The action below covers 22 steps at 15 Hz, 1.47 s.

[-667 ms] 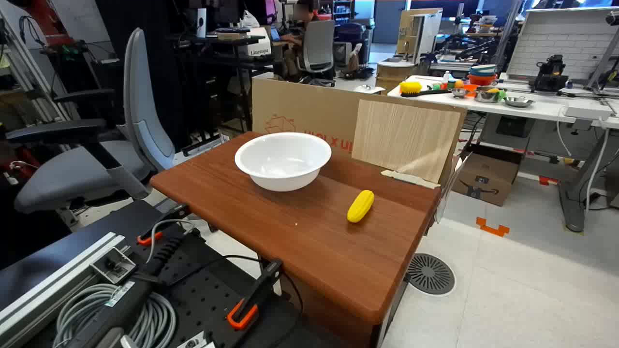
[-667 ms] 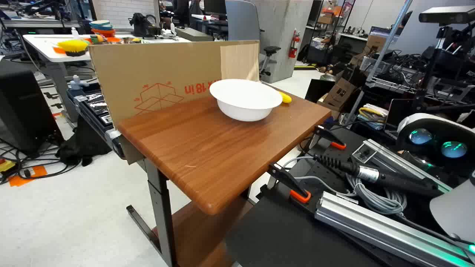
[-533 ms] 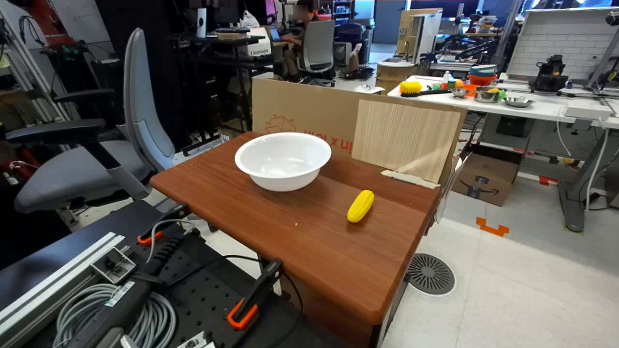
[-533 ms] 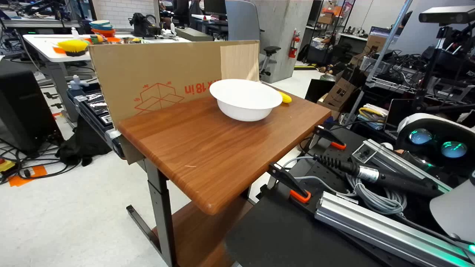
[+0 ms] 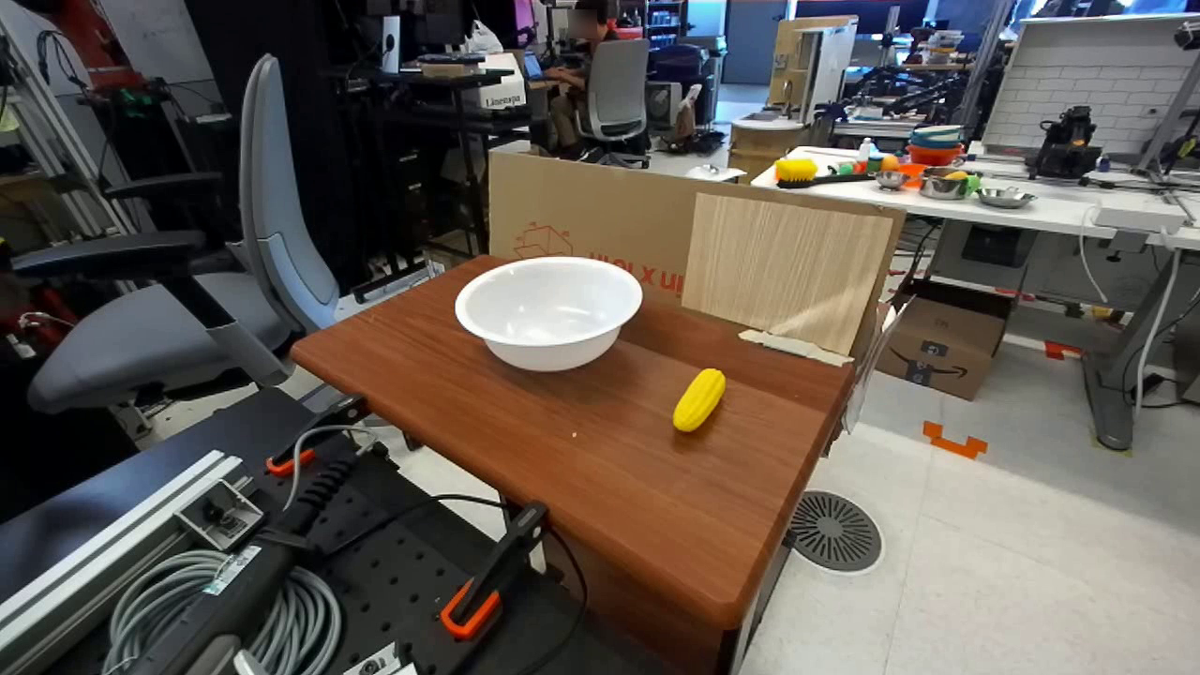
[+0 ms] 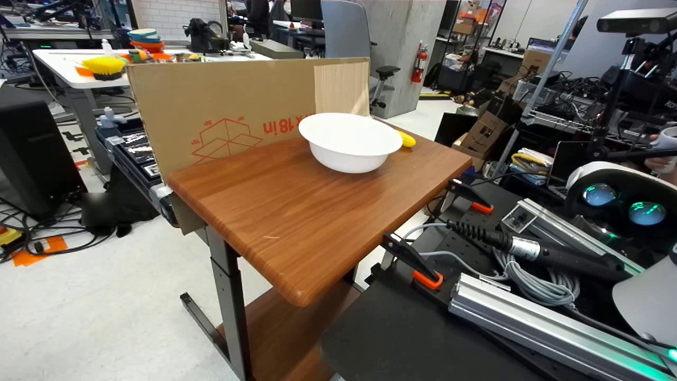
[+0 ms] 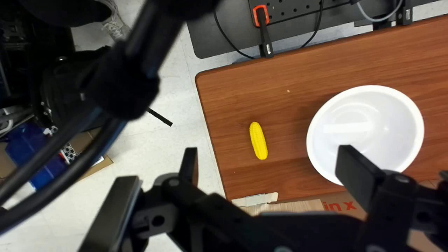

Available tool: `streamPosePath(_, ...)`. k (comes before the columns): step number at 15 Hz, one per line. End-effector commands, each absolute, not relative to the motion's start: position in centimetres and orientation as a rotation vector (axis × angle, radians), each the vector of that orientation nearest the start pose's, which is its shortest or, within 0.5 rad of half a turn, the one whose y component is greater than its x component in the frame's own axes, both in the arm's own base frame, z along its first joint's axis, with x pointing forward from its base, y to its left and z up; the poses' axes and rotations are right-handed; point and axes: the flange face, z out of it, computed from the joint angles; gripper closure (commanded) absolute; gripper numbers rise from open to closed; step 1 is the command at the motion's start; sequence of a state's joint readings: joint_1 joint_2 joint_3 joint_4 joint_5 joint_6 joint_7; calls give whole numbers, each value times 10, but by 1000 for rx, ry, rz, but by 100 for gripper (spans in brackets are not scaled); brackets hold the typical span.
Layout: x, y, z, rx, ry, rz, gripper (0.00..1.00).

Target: Put the corn toy in the bowl

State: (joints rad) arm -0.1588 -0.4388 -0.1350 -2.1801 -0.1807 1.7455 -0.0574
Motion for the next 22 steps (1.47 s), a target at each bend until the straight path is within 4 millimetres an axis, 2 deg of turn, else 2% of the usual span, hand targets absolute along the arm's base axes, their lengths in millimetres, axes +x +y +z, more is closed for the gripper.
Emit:
streamPosePath(1, 398, -146, 563, -3245, 313, 32, 0)
streamPosePath(3, 398, -146, 563, -3245, 313, 32, 0)
streamPosePath(5, 413, -139, 564, -3251, 248, 14, 0)
streamPosePath(7, 432, -132, 561, -3249, 230, 35, 0)
streamPosePath(9, 469, -131, 548, -3244, 276, 59, 0)
streamPosePath(12, 517, -144, 522, -3222, 294, 119, 0)
streamPosePath(16, 560, -171, 471, -3161, 228, 204, 0)
streamPosePath(19, 580, -181, 433, -3142, 220, 288, 0)
streamPosePath(22, 590, -189, 394, -3148, 222, 366, 0)
